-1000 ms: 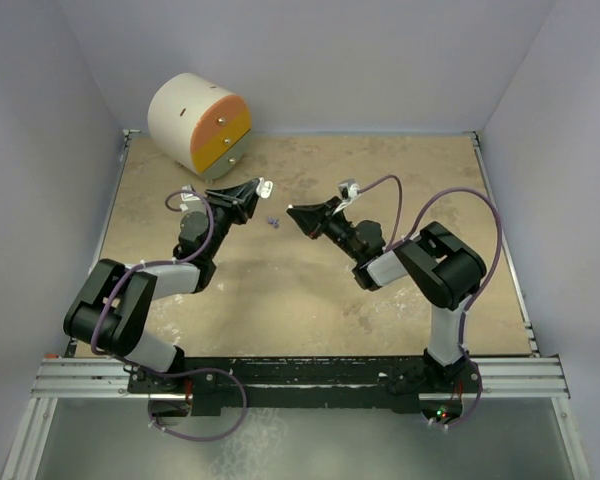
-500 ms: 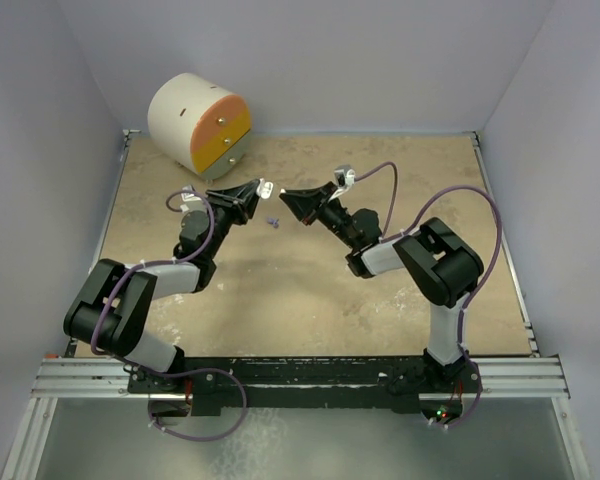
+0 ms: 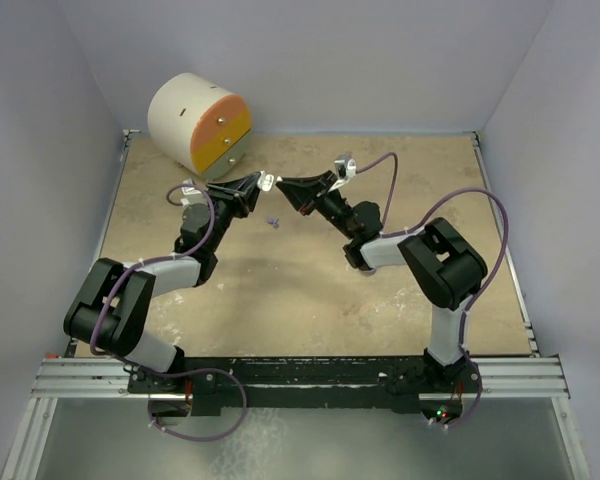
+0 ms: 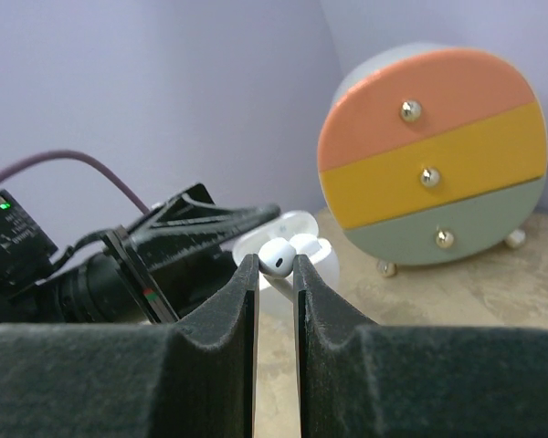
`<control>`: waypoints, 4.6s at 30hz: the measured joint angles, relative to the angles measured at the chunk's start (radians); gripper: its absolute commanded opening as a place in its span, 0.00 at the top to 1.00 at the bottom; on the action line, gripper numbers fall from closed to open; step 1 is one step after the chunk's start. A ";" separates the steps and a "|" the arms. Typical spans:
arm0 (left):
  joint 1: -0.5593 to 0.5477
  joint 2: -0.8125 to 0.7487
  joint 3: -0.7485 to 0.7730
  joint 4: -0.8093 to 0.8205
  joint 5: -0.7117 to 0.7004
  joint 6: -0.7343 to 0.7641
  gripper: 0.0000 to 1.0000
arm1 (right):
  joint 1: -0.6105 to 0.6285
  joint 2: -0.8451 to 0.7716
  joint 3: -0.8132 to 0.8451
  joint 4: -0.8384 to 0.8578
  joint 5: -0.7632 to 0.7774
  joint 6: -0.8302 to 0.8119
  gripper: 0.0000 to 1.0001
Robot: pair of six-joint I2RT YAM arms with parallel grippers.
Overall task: Insert the wireless bluetooth earbuds into the charging case
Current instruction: Place the earbud in the charging case.
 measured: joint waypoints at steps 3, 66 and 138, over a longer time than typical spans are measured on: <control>-0.002 0.000 0.001 -0.007 -0.002 0.000 1.00 | -0.001 -0.020 0.011 0.001 -0.003 -0.004 1.00; -0.059 0.048 0.059 0.017 -0.003 -0.011 1.00 | -0.006 -0.022 0.021 0.000 -0.005 -0.002 1.00; -0.071 0.048 0.090 0.030 -0.026 -0.018 1.00 | -0.016 -0.039 -0.025 0.027 0.009 -0.011 0.69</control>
